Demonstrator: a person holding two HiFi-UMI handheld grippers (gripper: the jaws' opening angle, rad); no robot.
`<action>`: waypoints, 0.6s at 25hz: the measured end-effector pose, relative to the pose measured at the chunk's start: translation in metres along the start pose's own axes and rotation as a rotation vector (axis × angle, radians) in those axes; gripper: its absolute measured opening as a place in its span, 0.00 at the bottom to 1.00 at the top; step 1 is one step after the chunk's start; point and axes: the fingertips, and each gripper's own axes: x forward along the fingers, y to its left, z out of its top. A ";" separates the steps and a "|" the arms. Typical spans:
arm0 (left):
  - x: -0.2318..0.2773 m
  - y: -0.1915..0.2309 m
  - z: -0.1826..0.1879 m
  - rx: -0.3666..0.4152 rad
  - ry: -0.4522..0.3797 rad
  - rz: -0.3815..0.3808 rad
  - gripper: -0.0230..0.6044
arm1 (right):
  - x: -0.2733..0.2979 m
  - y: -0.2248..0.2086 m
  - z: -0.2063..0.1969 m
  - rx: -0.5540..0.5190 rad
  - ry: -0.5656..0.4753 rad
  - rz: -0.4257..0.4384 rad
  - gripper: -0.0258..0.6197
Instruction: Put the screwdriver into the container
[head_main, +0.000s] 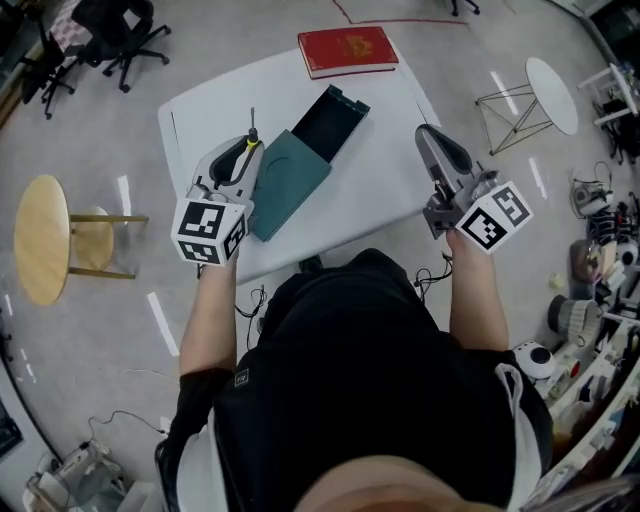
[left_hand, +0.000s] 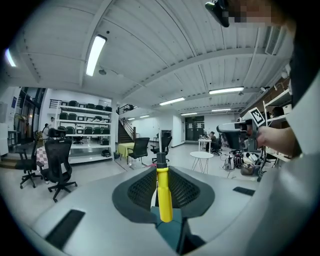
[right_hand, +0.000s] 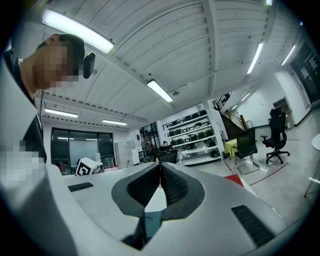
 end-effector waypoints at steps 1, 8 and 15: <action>0.002 0.003 -0.001 0.001 0.004 0.001 0.17 | 0.006 -0.001 0.001 -0.002 0.003 0.007 0.09; 0.025 0.008 -0.006 0.008 0.030 0.023 0.17 | 0.038 -0.020 0.008 0.000 0.004 0.090 0.09; 0.059 0.005 -0.005 0.007 0.091 0.078 0.17 | 0.053 -0.060 0.010 0.054 0.023 0.177 0.09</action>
